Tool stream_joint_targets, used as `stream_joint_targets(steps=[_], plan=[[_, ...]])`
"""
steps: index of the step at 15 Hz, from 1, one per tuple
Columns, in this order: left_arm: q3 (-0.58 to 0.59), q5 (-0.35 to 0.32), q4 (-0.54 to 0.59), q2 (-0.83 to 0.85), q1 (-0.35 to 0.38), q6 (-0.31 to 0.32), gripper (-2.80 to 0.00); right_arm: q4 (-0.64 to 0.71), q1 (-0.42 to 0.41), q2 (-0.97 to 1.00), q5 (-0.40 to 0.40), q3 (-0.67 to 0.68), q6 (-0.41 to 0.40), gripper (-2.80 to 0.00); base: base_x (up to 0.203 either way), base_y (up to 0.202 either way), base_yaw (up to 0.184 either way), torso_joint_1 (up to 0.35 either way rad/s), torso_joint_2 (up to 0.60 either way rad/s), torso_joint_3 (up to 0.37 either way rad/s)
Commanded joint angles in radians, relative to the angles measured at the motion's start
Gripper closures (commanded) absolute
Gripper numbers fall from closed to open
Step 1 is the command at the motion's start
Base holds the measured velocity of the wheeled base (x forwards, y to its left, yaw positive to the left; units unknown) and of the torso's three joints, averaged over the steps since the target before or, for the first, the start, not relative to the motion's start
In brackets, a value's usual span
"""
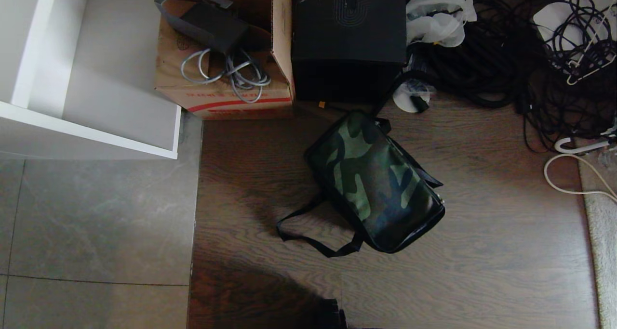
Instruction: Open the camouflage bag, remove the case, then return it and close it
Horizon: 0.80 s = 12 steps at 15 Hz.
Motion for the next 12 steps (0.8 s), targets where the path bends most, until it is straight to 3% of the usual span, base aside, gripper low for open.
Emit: stream_joint_targets(steps=[1, 12], plan=[[0.008, 0.000, -0.001, 0.000, -0.001, -0.001, 0.00, 0.000, 0.000, 0.002, 0.000, 0.002, -0.001, 0.00, 0.000, 0.000, 0.000, 0.002, 0.01, 0.172], [0.008, 0.000, -0.001, 0.000, 0.000, -0.001, 0.00, 0.000, 0.000, 0.002, 0.000, 0.002, 0.001, 0.00, 0.000, 0.000, 0.000, 0.002, 0.00, 0.199]])
